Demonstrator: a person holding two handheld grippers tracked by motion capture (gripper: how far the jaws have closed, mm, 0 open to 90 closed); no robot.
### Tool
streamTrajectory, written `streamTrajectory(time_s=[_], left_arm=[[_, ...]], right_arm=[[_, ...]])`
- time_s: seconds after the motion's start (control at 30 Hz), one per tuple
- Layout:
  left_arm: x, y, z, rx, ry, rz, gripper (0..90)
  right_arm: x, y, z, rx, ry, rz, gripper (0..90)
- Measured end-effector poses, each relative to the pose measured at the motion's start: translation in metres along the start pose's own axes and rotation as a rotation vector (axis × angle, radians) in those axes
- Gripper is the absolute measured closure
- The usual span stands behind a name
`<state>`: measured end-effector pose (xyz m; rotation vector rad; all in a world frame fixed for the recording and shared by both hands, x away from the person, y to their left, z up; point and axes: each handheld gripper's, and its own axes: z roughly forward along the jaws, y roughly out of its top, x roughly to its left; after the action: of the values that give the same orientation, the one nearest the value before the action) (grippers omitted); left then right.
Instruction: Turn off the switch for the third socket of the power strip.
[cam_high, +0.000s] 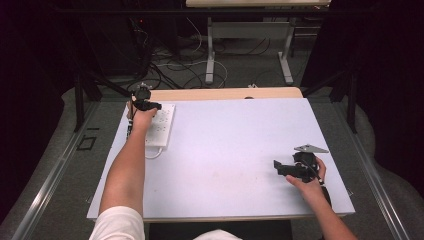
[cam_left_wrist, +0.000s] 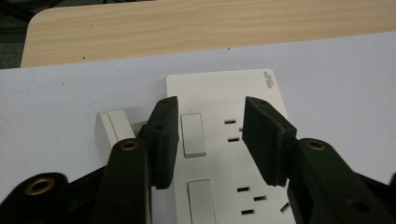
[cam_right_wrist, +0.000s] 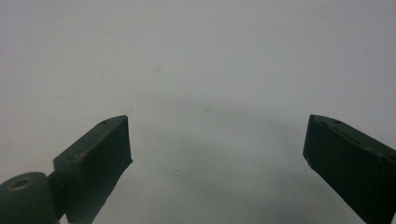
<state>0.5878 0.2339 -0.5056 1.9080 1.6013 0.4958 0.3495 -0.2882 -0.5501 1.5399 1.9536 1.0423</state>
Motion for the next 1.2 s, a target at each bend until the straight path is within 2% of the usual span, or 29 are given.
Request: streamTrajectory(time_s=[0.1,0.13,0.17,0.3,0.33,0.43,0.47,0.5,0.53,0.67,0.73,0.97,1.1,1.2], left_arm=[[-0.002,0.0,-0.001,-0.013,0.009,-0.008,52.5],[-0.002,0.0,-0.003,0.002,0.004,-0.005,51.9],[-0.003,0.0,-0.003,-0.015,0.009,-0.008,51.5],[-0.006,0.0,-0.006,-0.02,0.005,-0.002,47.4],[-0.006,0.001,-0.008,-0.003,0.001,0.004,46.5],[-0.008,0.0,-0.009,-0.015,0.004,0.008,44.1],[-0.008,0.001,-0.011,0.004,-0.001,0.017,43.3],[-0.009,0.001,-0.011,-0.014,0.004,0.018,43.3],[-0.011,0.001,-0.013,-0.011,0.004,0.014,43.3],[-0.013,0.002,-0.018,-0.012,-0.009,0.034,41.8],[-0.015,0.002,-0.02,-0.021,-0.015,0.025,41.4],[-0.024,0.002,-0.029,-0.034,-0.036,0.037,39.1],[-0.028,0.003,-0.036,-0.04,-0.035,0.049,31.5],[-0.03,0.003,-0.04,-0.046,-0.045,0.042,27.6]], right_arm=[[0.0,0.0,0.0,-0.002,0.004,0.001,7.1],[0.0,0.0,0.0,-0.002,0.005,0.001,7.1],[0.0,0.0,0.0,-0.003,0.006,-0.003,7.1],[0.0,0.0,0.0,-0.005,0.01,-0.004,7.1],[0.0,0.0,0.0,-0.004,0.012,0.0,7.1],[0.0,0.0,0.0,-0.005,0.016,-0.001,7.1],[0.0,0.0,-0.001,-0.006,0.019,0.0,7.1],[0.0,0.0,-0.001,-0.006,0.019,0.0,7.1],[0.001,0.001,-0.001,-0.004,0.019,0.004,7.1],[0.0,0.001,-0.001,-0.004,0.026,0.007,7.1],[-0.001,0.0,-0.001,-0.003,0.028,0.01,7.1],[-0.001,0.0,-0.002,0.0,0.045,0.01,7.1],[-0.001,0.0,-0.002,0.003,0.055,0.008,7.1],[-0.001,0.0,-0.002,0.002,0.058,0.007,7.2]])
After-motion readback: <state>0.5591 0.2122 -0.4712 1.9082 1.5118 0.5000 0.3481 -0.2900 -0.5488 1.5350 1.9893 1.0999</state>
